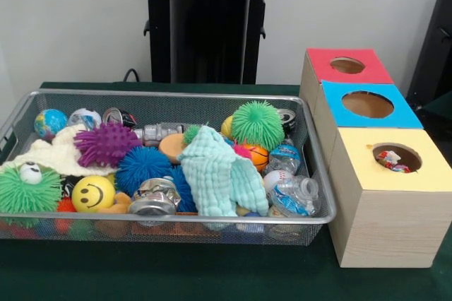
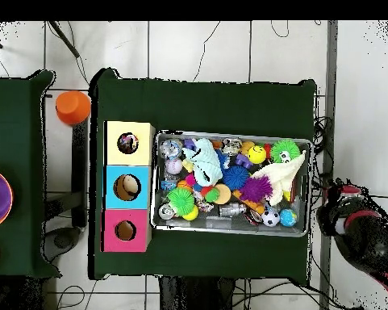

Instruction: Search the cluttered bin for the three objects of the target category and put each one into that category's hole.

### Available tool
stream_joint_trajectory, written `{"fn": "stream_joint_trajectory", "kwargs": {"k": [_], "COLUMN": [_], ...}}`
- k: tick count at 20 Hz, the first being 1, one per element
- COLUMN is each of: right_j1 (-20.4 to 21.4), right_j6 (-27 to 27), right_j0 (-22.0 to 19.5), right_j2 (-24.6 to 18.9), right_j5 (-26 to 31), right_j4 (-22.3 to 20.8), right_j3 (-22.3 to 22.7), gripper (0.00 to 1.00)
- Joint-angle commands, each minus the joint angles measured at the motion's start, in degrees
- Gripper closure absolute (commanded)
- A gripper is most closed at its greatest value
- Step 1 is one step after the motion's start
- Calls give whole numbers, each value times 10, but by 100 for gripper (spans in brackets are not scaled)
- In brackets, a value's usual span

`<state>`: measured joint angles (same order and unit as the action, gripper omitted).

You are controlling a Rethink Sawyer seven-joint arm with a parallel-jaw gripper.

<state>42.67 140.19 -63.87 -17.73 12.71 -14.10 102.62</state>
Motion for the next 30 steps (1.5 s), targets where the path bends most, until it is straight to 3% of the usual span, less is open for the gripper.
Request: {"fn": "stream_joint_trajectory", "kwargs": {"k": [1, 5, 13, 20, 26, 30], "right_j1": [-39, -77, -204, -266, -319, -319], "right_j6": [60, 54, 58, 92, 131, 177], "right_j0": [0, -13, -2, 14, 0, -21], "right_j2": [-76, -93, -75, -84, -156, -231], "right_j5": [-16, -22, -127, -201, -255, -270], "right_j4": [45, 55, 24, 45, 69, 102], "right_j3": [71, 74, 27, 7, 9, 53], "gripper": [0, 0, 0, 0, 0, 0]}}
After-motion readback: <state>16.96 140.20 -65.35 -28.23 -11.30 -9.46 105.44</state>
